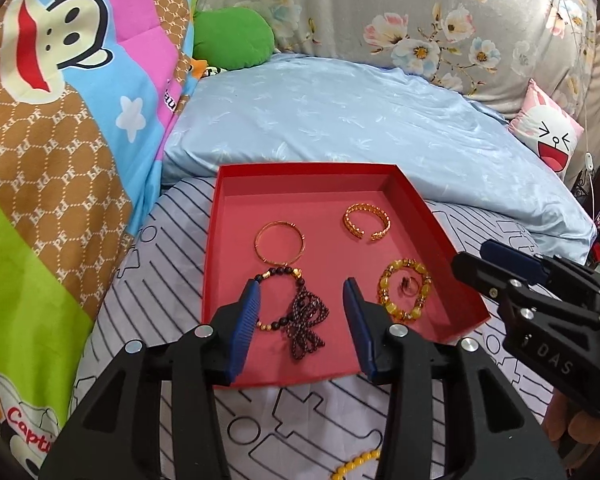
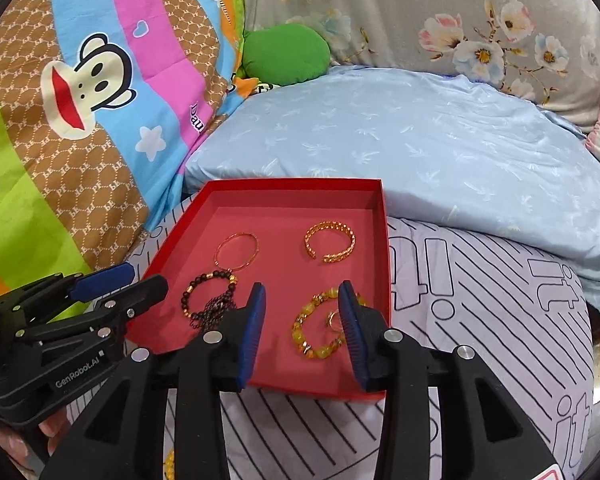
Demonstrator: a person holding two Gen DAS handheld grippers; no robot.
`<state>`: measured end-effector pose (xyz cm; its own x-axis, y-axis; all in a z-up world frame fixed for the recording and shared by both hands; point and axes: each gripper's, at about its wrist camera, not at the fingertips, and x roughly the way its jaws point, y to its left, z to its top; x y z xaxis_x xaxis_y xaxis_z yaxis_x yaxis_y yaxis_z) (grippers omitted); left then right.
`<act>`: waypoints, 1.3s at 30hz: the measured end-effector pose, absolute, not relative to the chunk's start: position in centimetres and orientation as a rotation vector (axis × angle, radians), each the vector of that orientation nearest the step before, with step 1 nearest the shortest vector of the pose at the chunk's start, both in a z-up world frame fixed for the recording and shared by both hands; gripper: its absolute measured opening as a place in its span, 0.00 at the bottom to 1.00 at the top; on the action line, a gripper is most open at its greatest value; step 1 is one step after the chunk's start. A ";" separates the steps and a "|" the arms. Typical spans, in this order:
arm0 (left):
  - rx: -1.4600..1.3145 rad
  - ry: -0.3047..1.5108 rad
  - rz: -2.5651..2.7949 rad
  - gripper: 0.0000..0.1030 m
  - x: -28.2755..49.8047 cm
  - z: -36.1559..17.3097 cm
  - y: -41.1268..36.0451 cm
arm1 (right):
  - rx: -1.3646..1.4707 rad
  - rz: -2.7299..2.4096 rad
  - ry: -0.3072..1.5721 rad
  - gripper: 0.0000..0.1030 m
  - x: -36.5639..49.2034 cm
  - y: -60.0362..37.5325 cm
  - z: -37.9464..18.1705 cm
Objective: Organize jewelry
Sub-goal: 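Carry the strand and yellow bracelet into the red tray and open both tools, then withdraw both tools from the tray back over the remaining jewelry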
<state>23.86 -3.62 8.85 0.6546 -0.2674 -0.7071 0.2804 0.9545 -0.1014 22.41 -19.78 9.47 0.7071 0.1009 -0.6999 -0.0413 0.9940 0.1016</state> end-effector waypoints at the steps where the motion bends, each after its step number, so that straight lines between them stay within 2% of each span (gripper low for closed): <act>1: 0.018 0.797 -0.310 0.40 23.5 8.9 -3.5 | 0.082 0.080 0.782 0.36 21.9 -19.8 9.5; 11: 0.058 0.772 -0.281 0.40 18.0 8.4 -2.4 | 0.065 0.052 0.790 0.39 15.7 -19.7 8.7; 27: 0.026 0.837 -0.246 0.40 9.3 3.5 -0.1 | 0.112 0.051 0.894 0.41 5.0 -18.5 3.3; 39: 0.014 0.834 -0.197 0.40 5.9 1.2 0.8 | 0.108 0.028 0.935 0.41 2.4 -17.4 0.2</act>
